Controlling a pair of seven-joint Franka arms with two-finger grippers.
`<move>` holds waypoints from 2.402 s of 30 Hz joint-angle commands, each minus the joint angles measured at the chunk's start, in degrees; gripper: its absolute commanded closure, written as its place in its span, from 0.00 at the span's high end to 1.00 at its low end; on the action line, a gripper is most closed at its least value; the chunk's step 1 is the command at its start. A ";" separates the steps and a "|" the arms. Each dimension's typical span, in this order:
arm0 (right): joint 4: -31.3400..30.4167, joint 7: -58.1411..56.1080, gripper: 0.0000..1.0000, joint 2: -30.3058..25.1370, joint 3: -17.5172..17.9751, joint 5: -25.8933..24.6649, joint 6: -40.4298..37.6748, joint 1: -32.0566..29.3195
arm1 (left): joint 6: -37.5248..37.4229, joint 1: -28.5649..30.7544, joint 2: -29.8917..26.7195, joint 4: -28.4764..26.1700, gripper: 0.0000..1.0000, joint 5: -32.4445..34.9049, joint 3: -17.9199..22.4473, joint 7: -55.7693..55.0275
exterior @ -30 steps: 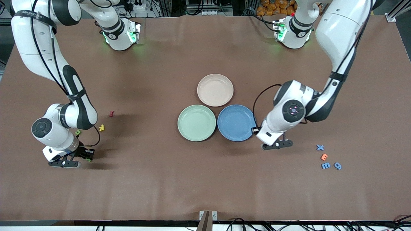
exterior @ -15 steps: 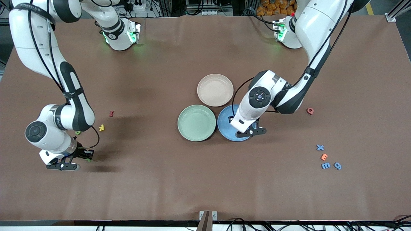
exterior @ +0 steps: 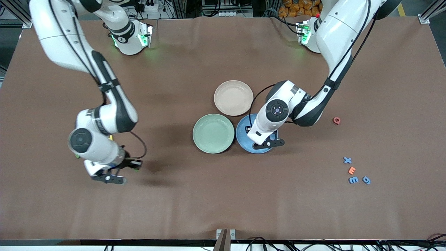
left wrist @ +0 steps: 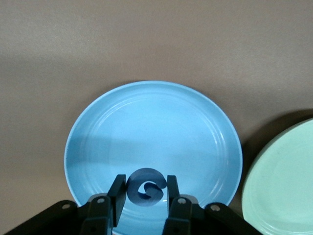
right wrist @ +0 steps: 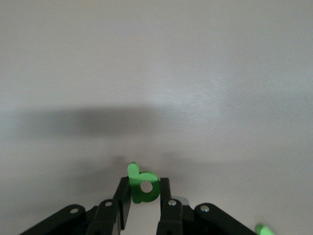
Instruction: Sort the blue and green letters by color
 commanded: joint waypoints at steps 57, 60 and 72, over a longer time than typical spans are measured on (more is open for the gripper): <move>-1.45 3.01 1.00 -4.83 3.47 -3.75 -10.71 -2.26 | -0.30 31.90 6.35 12.11 1.00 11.86 7.02 33.03; -1.54 -1.74 1.00 -4.91 3.46 -3.75 -10.97 -5.95 | 0.31 31.90 8.64 15.37 1.00 11.86 8.34 33.47; -2.15 -15.03 1.00 -5.53 2.85 -4.28 -9.66 -16.16 | 12.43 32.42 14.09 17.40 1.00 11.68 10.27 33.29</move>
